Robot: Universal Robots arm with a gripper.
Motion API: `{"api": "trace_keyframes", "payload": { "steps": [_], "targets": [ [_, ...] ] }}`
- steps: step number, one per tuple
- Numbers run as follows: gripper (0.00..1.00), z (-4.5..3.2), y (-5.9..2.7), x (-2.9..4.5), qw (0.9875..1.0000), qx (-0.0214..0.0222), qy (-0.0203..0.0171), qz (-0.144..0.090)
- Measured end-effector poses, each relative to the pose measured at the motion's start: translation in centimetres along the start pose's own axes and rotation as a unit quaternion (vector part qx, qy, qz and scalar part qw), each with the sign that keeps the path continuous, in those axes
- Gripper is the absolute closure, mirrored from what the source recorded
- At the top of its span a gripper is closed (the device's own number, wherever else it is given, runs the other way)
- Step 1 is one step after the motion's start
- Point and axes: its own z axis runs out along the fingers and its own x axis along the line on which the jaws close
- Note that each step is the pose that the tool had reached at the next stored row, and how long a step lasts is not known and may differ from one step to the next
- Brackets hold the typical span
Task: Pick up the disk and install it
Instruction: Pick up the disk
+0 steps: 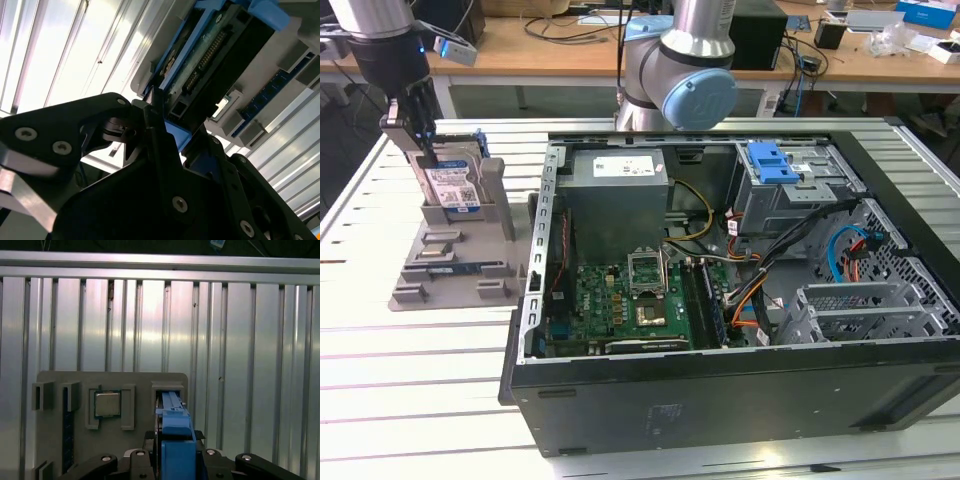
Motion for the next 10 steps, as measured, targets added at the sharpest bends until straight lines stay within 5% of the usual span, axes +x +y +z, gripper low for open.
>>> {"api": "trace_keyframes", "payload": {
  "steps": [10],
  "targets": [
    [0.63, -0.14, -0.01, 0.0, 1.0, 0.0003, -0.0001, 0.0]
  ]
}}
